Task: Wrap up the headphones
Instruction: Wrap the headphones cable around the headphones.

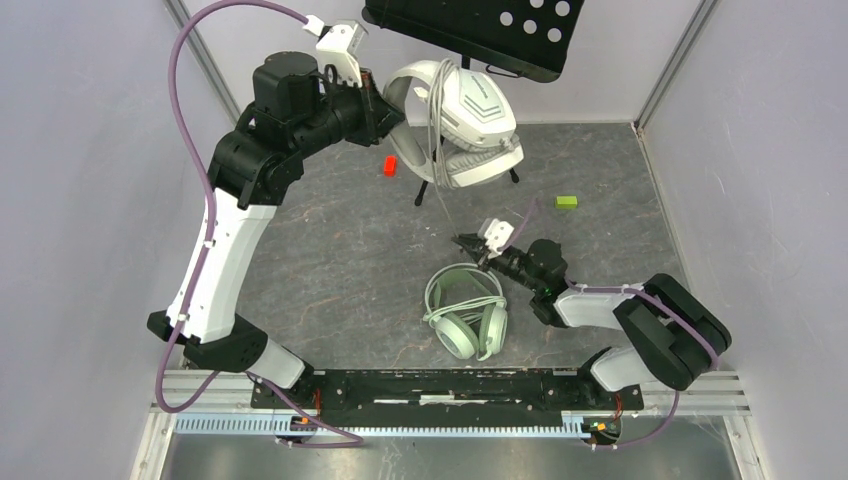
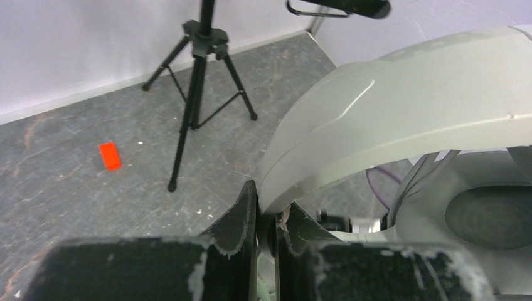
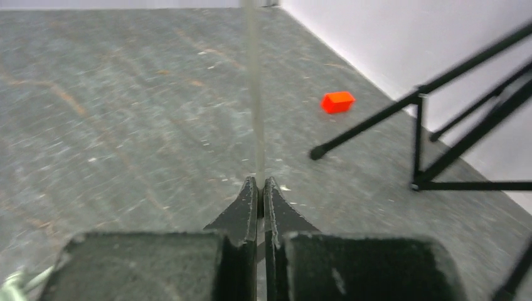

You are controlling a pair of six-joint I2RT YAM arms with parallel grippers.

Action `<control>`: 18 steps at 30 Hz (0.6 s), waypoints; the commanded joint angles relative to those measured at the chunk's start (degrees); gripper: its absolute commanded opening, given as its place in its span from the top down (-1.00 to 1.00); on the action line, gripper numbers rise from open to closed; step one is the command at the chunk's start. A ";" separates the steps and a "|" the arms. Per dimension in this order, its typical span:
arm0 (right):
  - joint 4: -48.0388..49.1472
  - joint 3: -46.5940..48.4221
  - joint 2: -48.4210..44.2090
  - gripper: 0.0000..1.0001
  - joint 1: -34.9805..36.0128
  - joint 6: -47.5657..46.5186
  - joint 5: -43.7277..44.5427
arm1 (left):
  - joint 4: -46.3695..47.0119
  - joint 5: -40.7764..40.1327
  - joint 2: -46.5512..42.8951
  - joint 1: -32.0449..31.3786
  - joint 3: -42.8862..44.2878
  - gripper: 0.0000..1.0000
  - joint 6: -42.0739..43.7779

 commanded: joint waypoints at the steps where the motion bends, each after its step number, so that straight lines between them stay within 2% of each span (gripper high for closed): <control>1: 6.18 -0.28 -2.64 1.00 -6.05 3.94 2.22 | 2.71 9.63 -3.49 0.10 2.31 0.96 -4.85; 8: 2.83 3.99 -5.12 1.00 -13.08 9.05 9.32 | -1.29 7.16 -8.66 0.09 -5.08 0.95 0.45; 13: -0.63 7.61 -6.74 1.00 -17.13 13.44 11.88 | -7.53 6.86 -7.84 0.10 -4.05 0.95 6.33; 18: -5.30 11.91 -7.44 1.00 -19.56 13.62 11.83 | -12.47 5.31 -6.36 0.11 -3.01 0.96 10.41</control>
